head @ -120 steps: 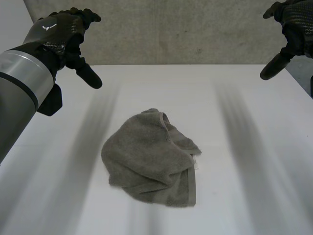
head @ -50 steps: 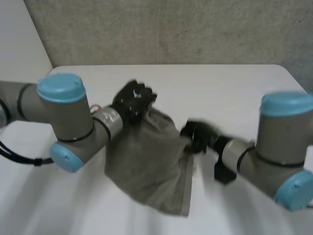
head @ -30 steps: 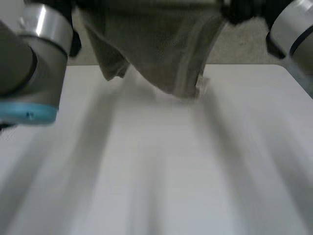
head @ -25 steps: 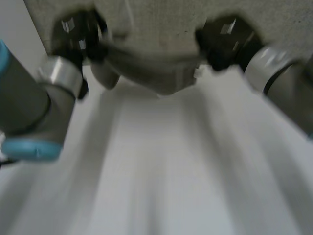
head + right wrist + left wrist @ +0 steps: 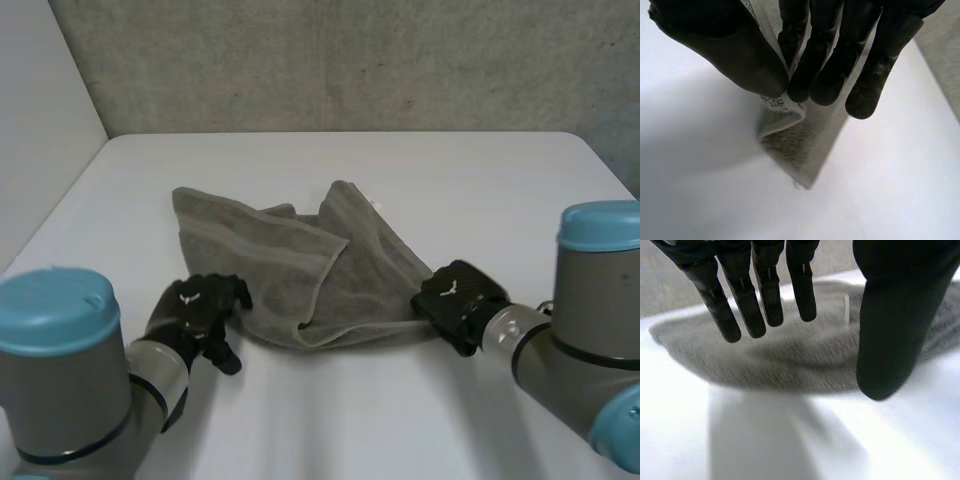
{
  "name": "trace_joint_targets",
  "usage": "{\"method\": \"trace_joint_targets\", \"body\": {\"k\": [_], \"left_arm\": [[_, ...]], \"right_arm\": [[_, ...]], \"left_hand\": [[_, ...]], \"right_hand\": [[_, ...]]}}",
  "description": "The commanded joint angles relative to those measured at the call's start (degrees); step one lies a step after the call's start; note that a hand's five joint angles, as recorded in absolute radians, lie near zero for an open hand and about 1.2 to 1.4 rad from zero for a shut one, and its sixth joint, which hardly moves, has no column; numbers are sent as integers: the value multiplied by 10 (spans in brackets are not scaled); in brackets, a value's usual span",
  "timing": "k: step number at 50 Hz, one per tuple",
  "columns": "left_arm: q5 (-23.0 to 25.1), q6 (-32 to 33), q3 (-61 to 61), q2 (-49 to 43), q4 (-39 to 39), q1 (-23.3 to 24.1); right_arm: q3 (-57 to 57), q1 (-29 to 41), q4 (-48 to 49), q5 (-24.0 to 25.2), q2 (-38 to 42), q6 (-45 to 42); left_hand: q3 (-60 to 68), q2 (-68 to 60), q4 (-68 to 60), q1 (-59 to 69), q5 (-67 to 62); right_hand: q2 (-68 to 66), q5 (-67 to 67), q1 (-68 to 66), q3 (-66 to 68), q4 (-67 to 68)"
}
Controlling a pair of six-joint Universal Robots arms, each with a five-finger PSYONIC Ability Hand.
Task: Fold the laundry
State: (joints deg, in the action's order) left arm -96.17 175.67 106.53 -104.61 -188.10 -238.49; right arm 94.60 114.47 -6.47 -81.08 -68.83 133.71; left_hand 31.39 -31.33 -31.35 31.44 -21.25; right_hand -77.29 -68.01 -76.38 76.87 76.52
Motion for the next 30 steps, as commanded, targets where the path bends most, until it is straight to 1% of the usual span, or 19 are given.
{"method": "trace_joint_targets", "body": {"k": [1, 3, 6, 8, 9, 11, 12, 14, 16, 17, 19, 20, 22, 23, 25, 26, 27, 28, 30], "left_arm": [[1, 0, -77, 43, 33, -4], [1, 1, -125, 37, 34, -3], [1, 2, -151, 31, 34, -2], [2, 13, -204, -12, 32, 7], [2, 13, -204, -12, 32, 7], [16, 32, -263, -65, 33, 26], [16, 32, -264, -66, 33, 26], [45, 54, -328, -130, 32, 52], [60, 66, -361, -160, 31, 62], [60, 66, -361, -161, 31, 62], [90, 102, -424, -218, 32, 72], [90, 102, -425, -219, 32, 73], [117, 150, -480, -274, 34, 76], [117, 151, -480, -274, 34, 76], [148, 203, -527, -322, 36, 77], [149, 203, -527, -322, 36, 77], [161, 229, -549, -345, 36, 77], [161, 230, -549, -345, 36, 77], [175, 281, -587, -384, 37, 76]], "right_arm": [[59, -28, 21, 18, -35, 5], [84, -28, 29, 21, -38, 5], [126, -28, 44, 27, -45, 1], [147, -28, 52, 31, -48, -3], [167, -28, 62, 37, -52, -4], [183, -28, 73, 43, -55, -5], [196, -25, 82, 48, -59, -5], [205, -21, 92, 50, -64, -5], [212, -19, 101, 51, -69, -5], [217, -19, 109, 50, -73, -5], [219, -21, 114, 49, -74, -5], [221, -21, 115, 46, -75, -5], [222, -21, 115, 46, -75, -5], [223, -21, 115, 45, -75, -5], [225, -21, 116, 46, -74, -5], [227, -21, 117, 48, -73, -4], [227, -21, 117, 48, -73, -4], [231, -21, 117, 49, -73, -4], [234, -21, 120, 49, -73, -4]], "left_hand": [[12, -13, -12, 11, -13], [14, -14, -14, 13, -15], [14, -14, -14, 13, -15], [15, -16, -16, 15, -17], [15, -16, -16, 15, -17], [15, -16, -16, 15, -17], [15, -16, -16, 15, -17], [14, -14, -14, 13, -15], [12, -13, -12, 11, -13], [12, -13, -12, 11, -13], [-15, 14, 14, -15, 13], [-15, 14, 15, -15, 13], [-32, 31, 31, -32, 30], [-32, 31, 31, -32, 30], [-30, 29, 30, -31, 29], [-30, 29, 30, -31, 29], [-27, 26, 26, -27, 25], [-27, 26, 26, -27, 25], [-25, 24, 25, -26, 24]], "right_hand": [[-27, -20, -36, 31, 35], [-27, -20, -36, 31, 35], [-27, -20, -36, 31, 35], [-27, -20, -36, 31, 35], [-27, -20, -36, 31, 35], [-27, -20, -36, 31, 35], [-27, -20, -36, 31, 35], [-27, -20, -36, 31, 35], [-27, -20, -36, 31, 35], [-27, -20, -36, 31, 35], [-27, -20, -36, 31, 35], [-27, -20, -36, 31, 35], [-27, -20, -36, 31, 35], [-27, -20, -36, 31, 35], [-27, -20, -36, 31, 35], [-27, -20, -36, 31, 35], [-27, -20, -36, 31, 35], [-27, -20, -36, 31, 35], [-27, -20, -36, 31, 35]]}}
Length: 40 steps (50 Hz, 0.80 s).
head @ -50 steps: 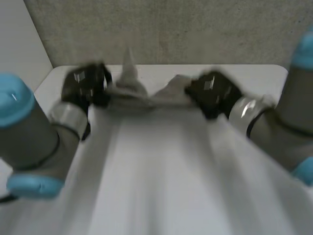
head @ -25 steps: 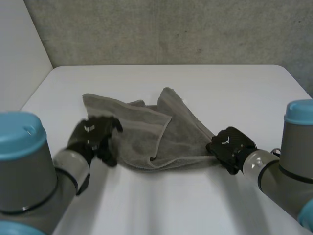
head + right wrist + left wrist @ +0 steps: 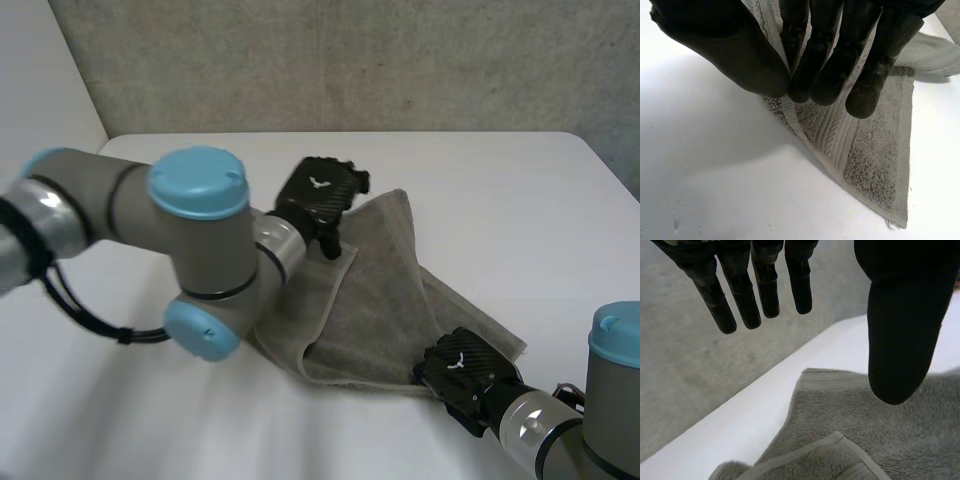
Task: Fold the laundry
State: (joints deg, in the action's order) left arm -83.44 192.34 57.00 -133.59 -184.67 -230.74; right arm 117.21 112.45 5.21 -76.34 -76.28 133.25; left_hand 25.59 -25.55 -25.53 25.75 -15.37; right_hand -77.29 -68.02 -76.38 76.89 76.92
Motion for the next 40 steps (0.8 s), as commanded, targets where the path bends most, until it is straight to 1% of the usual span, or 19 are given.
{"method": "trace_joint_targets", "body": {"k": [1, 3, 4, 5, 6, 7, 8, 9, 11, 12, 14, 16, 23, 28, 33, 40], "left_arm": [[48, 115, -92, -94, 3, -1], [50, 162, -126, -127, 12, -2], [50, 162, -126, -127, 12, -2], [51, 184, -137, -141, 18, -4], [51, 184, -138, -141, 18, -4], [55, 203, -145, -150, 19, -5], [64, 224, -147, -159, 19, -7], [64, 224, -147, -159, 19, -7], [82, 261, -146, -169, 17, -9], [82, 261, -146, -169, 17, -9], [97, 290, -146, -178, 18, -11], [102, 301, -150, -183, 18, -11], [115, 310, -161, -196, 19, -13], [117, 311, -174, -207, 27, -16], [117, 312, -185, -216, 52, -29], [116, 313, -198, -221, 82, -40]], "right_arm": [[7, 0, 3, 1, 2, 1], [9, 0, 4, 2, 1, 1], [9, 0, 4, 2, 1, 1], [10, 0, 4, 2, 1, 1], [9, 0, 4, 2, 1, 1], [9, 0, 4, 2, 1, 1], [10, -1, 4, 3, 1, 2], [10, -1, 4, 3, 1, 2], [10, -1, 4, 3, 1, 2], [10, -1, 4, 3, 1, 2], [10, -3, 4, 3, 2, 2], [10, -4, 5, 2, 1, 2], [9, -7, 7, 3, 1, 2], [10, -7, 8, 3, 1, 3], [10, -7, 10, 3, 2, 4], [9, -8, 12, 3, 2, 4]], "left_hand": [[33, -33, -34, 31, -35], [41, -42, -42, 40, -44], [41, -42, -42, 40, -44], [43, -43, -44, 41, -45], [43, -43, -44, 41, -45], [43, -43, -44, 41, -45], [41, -42, -42, 40, -44], [41, -42, -42, 40, -44], [41, -42, -42, 40, -44], [41, -42, -42, 40, -44], [41, -42, -42, 40, -44], [41, -42, -42, 40, -44], [48, -48, -49, 46, -50], [77, -77, -77, 75, -79], [89, -89, -89, 87, -91], [146, -146, -146, 144, -148]], "right_hand": [[-27, -20, -36, 31, 31], [-27, -20, -36, 31, 31], [-27, -20, -36, 31, 31], [-27, -20, -36, 31, 31], [-27, -20, -36, 31, 31], [-27, -20, -36, 31, 31], [-27, -20, -36, 31, 31], [-27, -20, -36, 31, 31], [-27, -20, -36, 31, 31], [-27, -20, -36, 31, 31], [-27, -20, -36, 31, 31], [-27, -20, -36, 31, 31], [-27, -20, -36, 31, 31], [-27, -20, -36, 31, 31], [-27, -20, -36, 31, 31], [-27, -20, -36, 31, 31]]}}
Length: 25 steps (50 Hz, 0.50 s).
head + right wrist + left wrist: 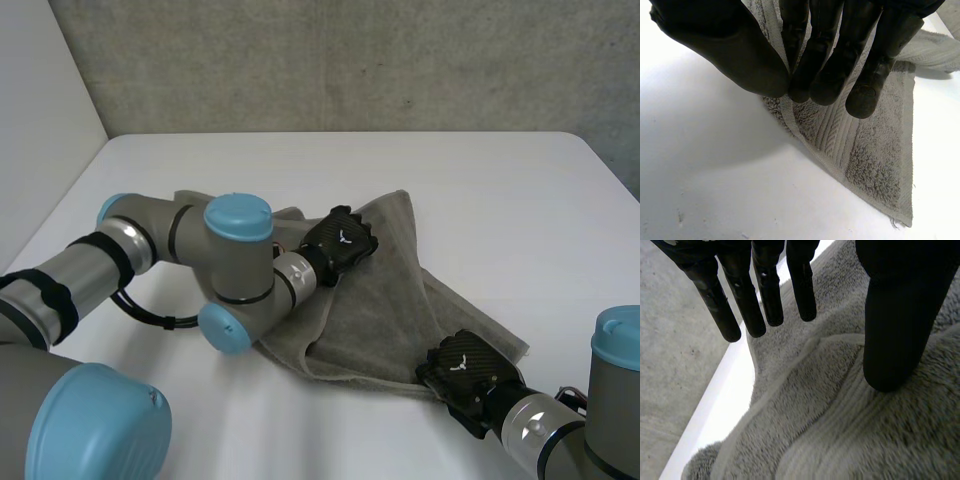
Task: Fold the laundry
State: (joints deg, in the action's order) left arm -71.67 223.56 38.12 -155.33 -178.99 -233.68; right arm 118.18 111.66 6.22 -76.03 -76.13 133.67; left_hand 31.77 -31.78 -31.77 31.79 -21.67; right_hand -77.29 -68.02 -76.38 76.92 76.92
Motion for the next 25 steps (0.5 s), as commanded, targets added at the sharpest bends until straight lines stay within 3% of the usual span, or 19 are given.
{"method": "trace_joint_targets", "body": {"k": [1, 9, 25], "left_arm": [[-1, 0, -10, -3, 28, -14], [-1, 3, -13, -2, 44, -22], [-30, 62, -7, 11, 70, -42]], "right_arm": [[-1, 0, 2, 0, 0, 0], [-1, 0, 2, 0, 1, 0], [0, 0, 2, 0, 1, 0]], "left_hand": [[91, -90, -91, 90, -92], [104, -104, -104, 104, -105], [430, -430, -430, 430, -431]], "right_hand": [[-27, -20, -36, 31, 31], [-27, -20, -36, 31, 31], [-27, -20, -36, 31, 31]]}}
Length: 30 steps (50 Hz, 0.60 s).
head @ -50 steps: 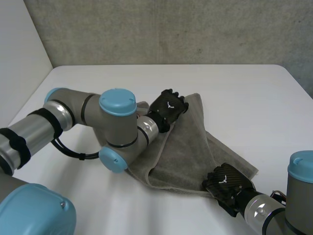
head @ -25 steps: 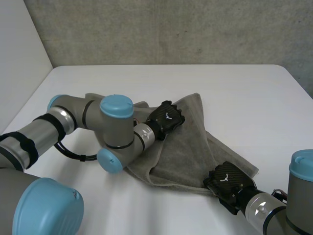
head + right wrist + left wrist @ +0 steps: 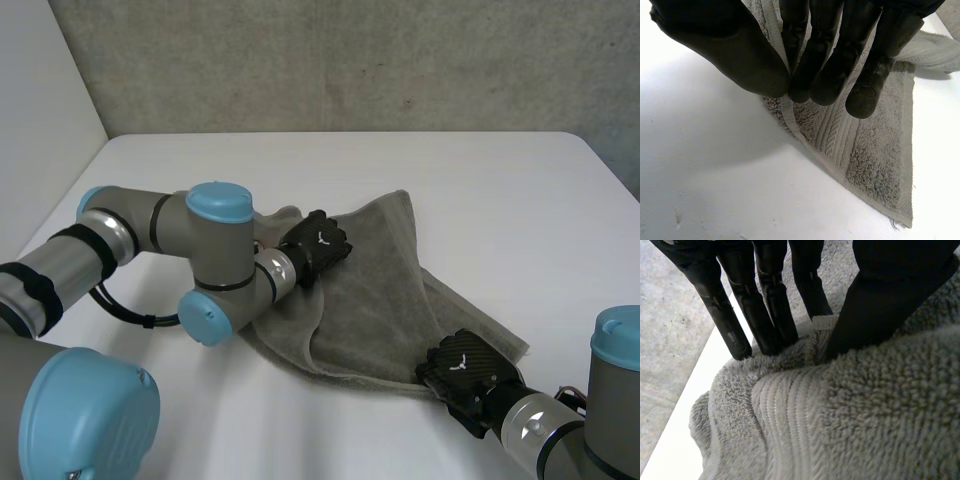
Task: Fold the laundry
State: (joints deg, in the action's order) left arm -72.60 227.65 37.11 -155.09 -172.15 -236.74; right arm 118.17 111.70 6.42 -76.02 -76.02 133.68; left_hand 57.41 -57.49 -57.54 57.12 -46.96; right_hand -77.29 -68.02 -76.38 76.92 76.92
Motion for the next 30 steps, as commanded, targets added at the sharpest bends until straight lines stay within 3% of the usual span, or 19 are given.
{"method": "trace_joint_targets", "body": {"k": [1, 11, 16, 19, 23, 30], "left_arm": [[-21, 21, 3, 8, 2, -11], [-73, 27, 25, 66, 2, -42], [-141, 17, 80, 154, -2, -69], [-158, 10, 102, 183, -2, -79], [-184, -40, 189, 275, -7, -111], [-185, -150, 331, 409, -10, -173]], "right_arm": [[0, 0, 0, 0, 0, 0], [-4, -2, 0, 0, -2, 2], [-10, -4, 0, 0, -4, 3], [-17, -13, -1, 1, -6, 3], [-27, -25, -4, 1, -21, 5], [-59, -39, -16, -4, -62, 7]], "left_hand": [[174, -173, -173, 177, -178], [226, -225, -225, 229, -230], [226, -225, -225, 229, -230], [226, -225, -225, 229, -230], [226, -225, -225, 229, -230], [226, -225, -225, 229, -230]], "right_hand": [[-27, -20, -36, 31, 31], [-27, -20, -36, 31, 31], [-27, -20, -36, 31, 31], [-27, -20, -36, 31, 31], [-27, -20, -36, 31, 31], [-27, -20, -36, 31, 31]]}}
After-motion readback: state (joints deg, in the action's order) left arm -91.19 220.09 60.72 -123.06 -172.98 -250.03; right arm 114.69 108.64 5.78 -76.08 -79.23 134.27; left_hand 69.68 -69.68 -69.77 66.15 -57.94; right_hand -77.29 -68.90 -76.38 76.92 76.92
